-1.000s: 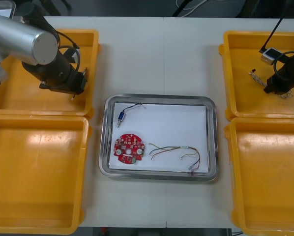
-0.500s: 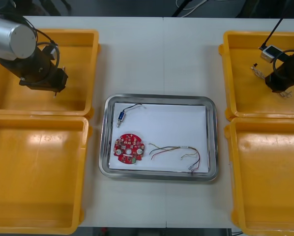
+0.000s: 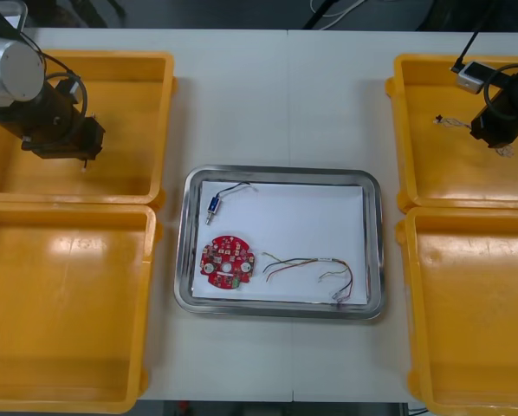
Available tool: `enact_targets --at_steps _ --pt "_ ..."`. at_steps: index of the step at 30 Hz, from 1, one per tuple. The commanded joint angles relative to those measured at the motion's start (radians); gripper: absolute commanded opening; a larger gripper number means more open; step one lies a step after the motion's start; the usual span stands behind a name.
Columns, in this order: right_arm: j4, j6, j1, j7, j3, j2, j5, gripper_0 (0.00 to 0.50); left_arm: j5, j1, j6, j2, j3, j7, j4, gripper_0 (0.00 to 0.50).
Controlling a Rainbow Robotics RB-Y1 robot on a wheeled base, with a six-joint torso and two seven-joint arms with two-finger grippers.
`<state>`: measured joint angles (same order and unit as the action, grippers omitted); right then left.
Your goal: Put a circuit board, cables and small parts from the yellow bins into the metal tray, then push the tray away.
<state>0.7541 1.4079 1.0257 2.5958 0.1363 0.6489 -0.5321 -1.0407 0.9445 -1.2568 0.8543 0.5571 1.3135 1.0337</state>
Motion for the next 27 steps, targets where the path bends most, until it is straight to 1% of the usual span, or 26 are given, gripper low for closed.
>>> enact_targets --at_steps 1,5,7,8,10,11,13,15,17,19,22,26,27 --pt "0.175 0.128 -0.012 -0.106 0.022 0.034 0.046 0.000 -0.027 -0.007 0.011 0.058 -0.043 -0.031 0.002 0.500" --pt "0.301 0.232 -0.026 -0.177 0.025 0.037 0.052 0.000 -0.028 -0.006 0.010 0.061 -0.045 -0.033 0.003 0.500" --pt "0.384 0.304 -0.039 -0.215 0.025 0.037 0.053 0.000 -0.027 -0.007 0.011 0.061 -0.045 -0.034 0.006 0.500" --pt "0.409 0.319 -0.044 -0.223 0.026 0.035 0.050 0.000 -0.027 -0.006 0.011 0.061 -0.045 -0.036 0.009 0.500" --pt "0.505 0.392 -0.067 -0.258 0.025 0.037 0.044 0.000 -0.022 -0.007 0.011 0.063 -0.045 -0.040 0.019 0.500" --pt "0.527 0.408 -0.073 -0.266 0.025 0.035 0.043 0.000 -0.024 -0.007 0.011 0.065 -0.045 -0.042 0.020 0.500" --pt "0.623 0.474 -0.099 -0.286 0.025 0.035 0.035 0.000 -0.025 -0.007 0.010 0.072 -0.045 -0.046 0.031 0.500" --pt "0.688 0.512 -0.121 -0.289 0.025 0.031 0.027 0.000 -0.025 -0.007 0.010 0.081 -0.045 -0.051 0.043 0.500" --pt "0.751 0.512 -0.141 -0.292 0.025 0.025 0.014 0.000 -0.025 -0.004 0.010 0.092 -0.046 -0.056 0.055 0.500" --pt "0.832 0.512 -0.168 -0.301 0.031 0.017 -0.032 0.000 -0.025 0.005 0.002 0.101 -0.046 -0.063 0.060 0.500" --pt "0.923 0.512 -0.193 -0.313 0.029 0.017 -0.080 0.000 -0.015 0.026 -0.029 0.103 -0.049 -0.068 0.060 0.500" --pt "0.993 0.512 -0.222 -0.322 0.023 0.011 -0.160 0.000 -0.007 0.057 -0.065 0.101 -0.051 -0.082 0.054 0.500" --pt "1.001 0.512 -0.227 -0.324 0.023 0.011 -0.169 0.000 -0.005 0.062 -0.069 0.101 -0.051 -0.083 0.051 0.500"
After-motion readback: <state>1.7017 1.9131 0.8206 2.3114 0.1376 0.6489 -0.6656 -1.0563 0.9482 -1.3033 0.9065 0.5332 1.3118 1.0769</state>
